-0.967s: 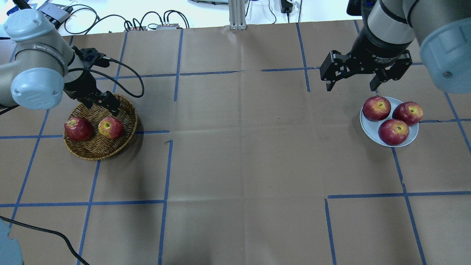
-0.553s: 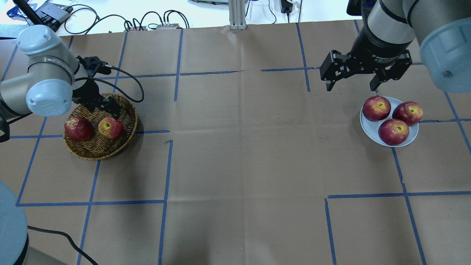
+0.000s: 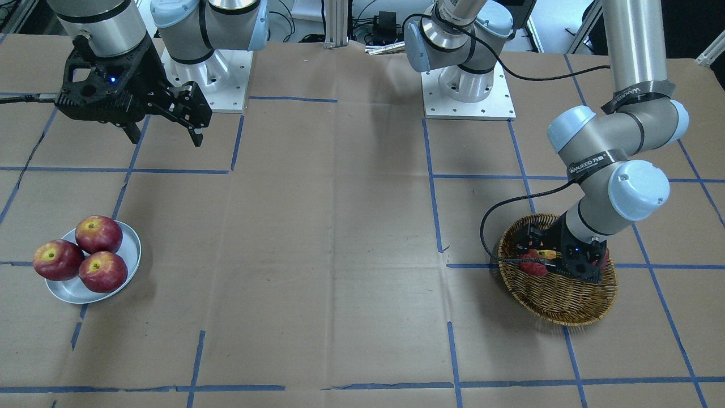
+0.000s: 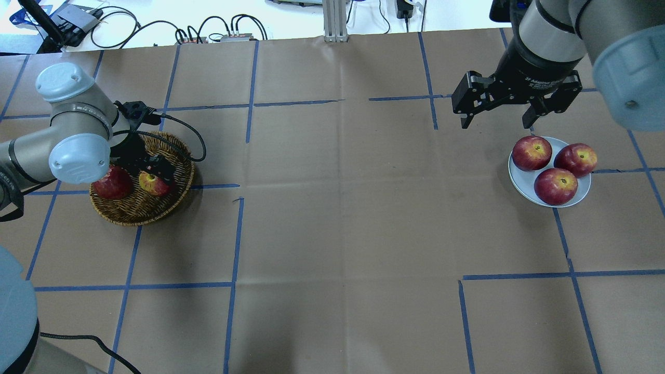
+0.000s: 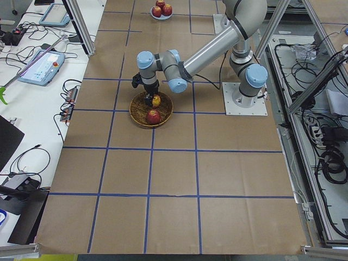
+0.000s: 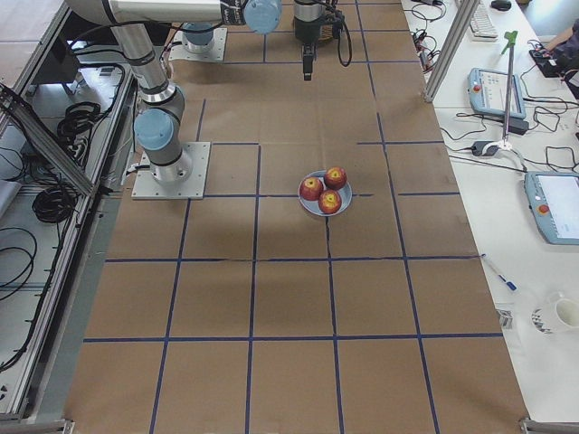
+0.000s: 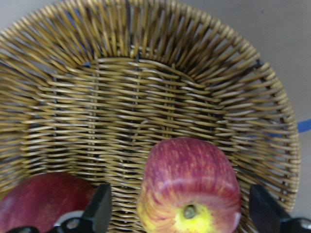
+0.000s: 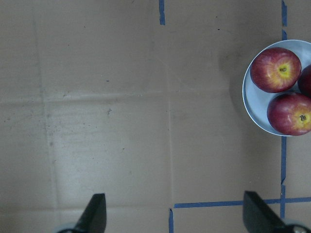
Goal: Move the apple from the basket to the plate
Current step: 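Close the left gripper on the yellow-topped red apple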
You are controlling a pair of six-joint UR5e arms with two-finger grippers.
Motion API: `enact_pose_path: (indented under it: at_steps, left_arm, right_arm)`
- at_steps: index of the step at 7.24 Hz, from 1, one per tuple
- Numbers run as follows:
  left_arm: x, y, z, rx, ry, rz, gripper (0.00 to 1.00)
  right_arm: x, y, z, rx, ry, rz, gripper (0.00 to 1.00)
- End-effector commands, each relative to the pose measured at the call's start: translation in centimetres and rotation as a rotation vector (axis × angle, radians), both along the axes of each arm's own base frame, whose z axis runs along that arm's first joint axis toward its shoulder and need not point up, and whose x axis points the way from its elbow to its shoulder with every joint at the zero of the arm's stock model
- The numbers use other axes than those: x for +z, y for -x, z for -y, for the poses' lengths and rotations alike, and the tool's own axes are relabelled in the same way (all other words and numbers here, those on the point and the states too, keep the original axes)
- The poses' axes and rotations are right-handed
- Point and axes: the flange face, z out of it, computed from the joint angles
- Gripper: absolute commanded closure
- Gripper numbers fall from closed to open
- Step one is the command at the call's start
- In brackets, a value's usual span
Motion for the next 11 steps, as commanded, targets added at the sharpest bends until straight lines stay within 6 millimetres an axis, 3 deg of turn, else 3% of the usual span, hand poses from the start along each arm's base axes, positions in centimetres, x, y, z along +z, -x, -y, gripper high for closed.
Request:
enact_pose_path:
  at_steps: [1,3,4,6,7,8,11]
  left_arm:
    - [-1.4,-0.4,0.6,-0.003,0.025,0.006,0.05]
    - [-1.9,-0.1,0.8,-0.004,0.03,0.006,0.2]
    - [-1.9,0.1,0.9,-0.009,0.03,0.005,0.47]
    - [-1.5,1.2,1.1,-0.008,0.055,-0.044,0.56]
    - [-0.1,2.3,1.1,-0.016,0.071,-0.051,0.58]
    - [1.8,5.1,1.4,-0.044,0.107,-0.052,0.58]
    - [7.0,16.0,2.1,0.022,0.145,-0.026,0.58]
  right_arm:
    - [0.0,0.0,0.0,0.0,0.0,0.001,0.0]
    - [0.0,0.0,0.0,0.0,0.0,0.0,0.0]
    - [0.1,0.0,0.0,0.0,0.003,0.0,0.0]
    - [0.0,0.0,0.0,0.0,0.0,0.0,0.0]
    - [0.1,0.0,0.0,0.0,0.002,0.001,0.0]
    - [0.0,0.0,0.0,0.0,0.0,0.0,0.0]
    - [0.1,0.0,0.0,0.0,0.002,0.003,0.0]
